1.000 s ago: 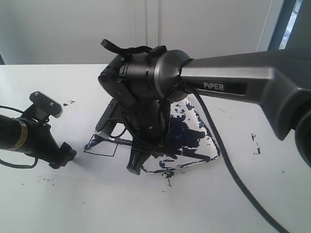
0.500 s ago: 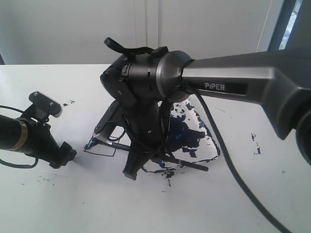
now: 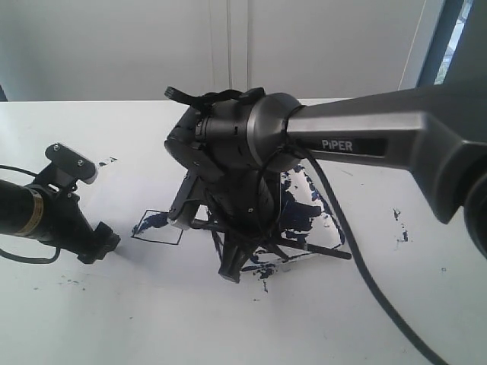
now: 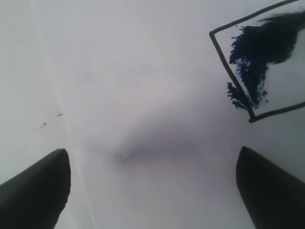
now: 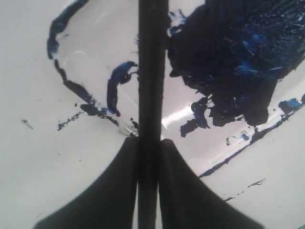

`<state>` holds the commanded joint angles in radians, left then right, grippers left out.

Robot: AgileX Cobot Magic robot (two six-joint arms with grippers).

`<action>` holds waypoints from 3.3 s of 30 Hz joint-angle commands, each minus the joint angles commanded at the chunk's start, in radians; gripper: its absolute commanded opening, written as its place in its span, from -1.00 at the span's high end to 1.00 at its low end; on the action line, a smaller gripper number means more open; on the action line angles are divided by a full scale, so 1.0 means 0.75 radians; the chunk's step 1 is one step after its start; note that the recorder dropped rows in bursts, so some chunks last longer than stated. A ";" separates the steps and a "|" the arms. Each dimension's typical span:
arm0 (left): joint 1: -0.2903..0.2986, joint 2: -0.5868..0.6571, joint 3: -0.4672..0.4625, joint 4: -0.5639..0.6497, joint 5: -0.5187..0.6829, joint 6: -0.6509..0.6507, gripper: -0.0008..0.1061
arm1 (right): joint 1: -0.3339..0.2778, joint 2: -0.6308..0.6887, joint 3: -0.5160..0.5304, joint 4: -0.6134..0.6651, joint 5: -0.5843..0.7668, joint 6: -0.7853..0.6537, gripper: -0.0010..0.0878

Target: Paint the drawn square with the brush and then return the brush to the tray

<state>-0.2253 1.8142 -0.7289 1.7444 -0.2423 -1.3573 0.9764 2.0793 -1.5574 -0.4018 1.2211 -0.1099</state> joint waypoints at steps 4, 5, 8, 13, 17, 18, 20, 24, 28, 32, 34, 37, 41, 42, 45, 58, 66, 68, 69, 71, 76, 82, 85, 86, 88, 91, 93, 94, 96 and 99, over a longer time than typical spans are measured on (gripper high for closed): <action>0.000 0.000 0.000 0.000 0.000 0.000 -0.78 | 0.000 0.000 0.000 0.130 0.000 -0.054 0.98; 0.000 0.000 0.000 0.000 0.000 0.000 -0.78 | 0.003 0.000 0.000 0.150 0.000 -0.063 0.98; 0.000 0.000 0.000 0.000 0.000 0.000 -0.78 | 0.020 -0.002 0.000 0.172 0.000 -0.081 0.98; 0.000 0.000 0.000 0.000 0.000 -0.005 -0.78 | 0.080 -0.009 0.000 0.159 0.000 -0.091 0.98; 0.000 0.000 0.000 0.000 0.000 -0.021 -0.78 | 0.080 -0.009 0.001 0.060 0.000 -0.059 0.98; 0.000 0.000 0.000 0.000 0.000 -0.021 -0.78 | 0.080 -0.009 0.003 0.010 0.000 -0.034 0.98; 0.000 0.000 0.000 0.000 0.000 -0.021 -0.78 | 0.080 -0.009 0.019 -0.102 0.000 0.003 0.98; 0.000 0.000 0.000 0.000 0.000 -0.027 -0.78 | 0.071 -0.006 0.035 -0.115 0.000 0.008 0.98; 0.000 0.000 0.000 0.000 0.000 -0.027 -0.78 | 0.071 -0.017 0.035 0.098 0.000 -0.085 0.98; 0.000 0.000 0.000 0.000 0.000 -0.027 -0.78 | 0.071 -0.017 0.047 0.092 0.000 -0.089 0.98; 0.000 0.000 0.000 0.000 0.000 -0.027 -0.78 | 0.071 -0.017 0.047 0.040 0.000 -0.077 0.98; 0.000 0.000 0.000 0.000 0.000 -0.032 -0.78 | 0.068 -0.014 0.047 -0.093 0.000 -0.005 0.98; 0.000 0.000 0.000 0.000 0.000 -0.036 -0.78 | 0.057 -0.014 0.047 -0.214 0.000 0.039 0.98; 0.000 0.000 0.000 0.000 0.000 -0.036 -0.78 | 0.051 -0.014 0.047 -0.214 0.000 0.039 0.98; 0.000 0.000 0.000 0.000 0.000 -0.036 -0.78 | 0.048 -0.012 0.047 -0.197 0.000 0.040 0.98; 0.000 0.000 0.000 0.000 -0.003 -0.035 -0.78 | 0.138 -0.017 0.047 -0.012 0.000 -0.023 0.98; 0.000 0.000 0.000 0.000 -0.003 -0.049 -0.78 | 0.224 -0.020 0.047 -0.442 0.000 0.188 0.98; 0.000 0.000 0.000 0.000 -0.003 -0.052 -0.78 | 0.224 -0.020 0.047 -0.476 0.000 0.188 0.98; 0.000 0.000 0.000 0.000 -0.003 -0.054 -0.78 | 0.224 -0.020 0.050 -0.489 0.000 0.188 0.98; 0.000 0.000 0.000 0.000 -0.003 -0.054 -0.78 | 0.224 -0.020 0.072 -0.528 0.000 0.188 0.98; 0.000 0.000 0.000 0.000 -0.003 -0.054 -0.78 | 0.224 -0.020 0.206 -0.665 0.000 0.188 0.98; 0.000 0.000 0.000 0.000 -0.003 -0.076 -0.78 | 0.224 -0.020 0.344 -0.858 0.000 0.324 0.98; 0.000 0.000 0.000 0.000 -0.003 -0.079 -0.78 | 0.232 -0.015 0.373 -0.889 0.000 0.360 0.98; 0.000 0.000 0.000 0.000 -0.006 -0.079 -0.78 | 0.239 -0.009 0.375 -0.889 0.000 0.360 0.98; 0.000 0.000 0.000 0.000 -0.021 -0.079 -0.78 | 0.269 -0.006 0.379 -0.889 0.000 0.367 0.98; 0.000 0.000 0.000 0.000 -0.024 -0.079 -0.78 | 0.327 -0.006 0.380 -0.891 0.000 0.367 0.98; 0.000 0.000 0.000 0.000 -0.024 -0.079 -0.78 | 0.357 -0.006 0.382 -0.891 0.000 0.367 0.98; 0.000 0.000 0.000 0.000 -0.027 -0.079 -0.78 | 0.369 -0.003 0.382 -0.891 0.000 0.367 0.98; 0.000 0.000 0.000 0.000 -0.044 -0.079 -0.78 | 0.384 0.012 0.390 -0.891 0.000 0.367 0.98; 0.000 0.000 0.000 0.000 -0.057 -0.079 -0.78 | 0.384 0.034 0.390 -0.900 0.000 0.372 0.98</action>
<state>-0.2253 1.8142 -0.7289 1.7444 -0.2850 -1.4169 1.2646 2.1050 -1.2651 -1.0765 1.2211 0.1690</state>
